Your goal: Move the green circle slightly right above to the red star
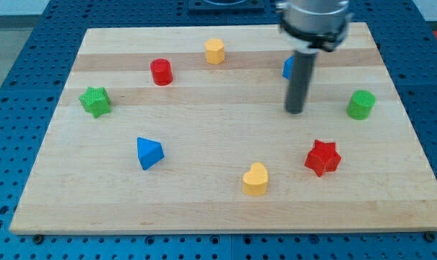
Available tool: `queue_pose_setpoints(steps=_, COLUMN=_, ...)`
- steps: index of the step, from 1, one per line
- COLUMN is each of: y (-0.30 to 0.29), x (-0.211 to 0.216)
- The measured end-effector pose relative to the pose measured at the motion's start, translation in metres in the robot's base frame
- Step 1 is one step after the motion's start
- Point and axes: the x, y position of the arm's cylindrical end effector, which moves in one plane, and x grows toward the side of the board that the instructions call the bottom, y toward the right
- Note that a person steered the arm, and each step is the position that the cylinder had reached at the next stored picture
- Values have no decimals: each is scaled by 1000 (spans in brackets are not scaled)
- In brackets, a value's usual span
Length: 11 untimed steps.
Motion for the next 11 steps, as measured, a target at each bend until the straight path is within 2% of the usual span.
queue_pose_setpoints(steps=2, y=38, x=-43)
queue_pose_setpoints(steps=3, y=91, x=-16)
queue_pose_setpoints(steps=4, y=81, x=32)
queue_pose_setpoints(steps=5, y=49, x=-13)
queue_pose_setpoints(steps=6, y=5, x=-32)
queue_pose_setpoints(steps=8, y=90, x=-33)
queue_pose_setpoints(steps=10, y=98, x=-34)
queue_pose_setpoints(steps=11, y=164, x=17)
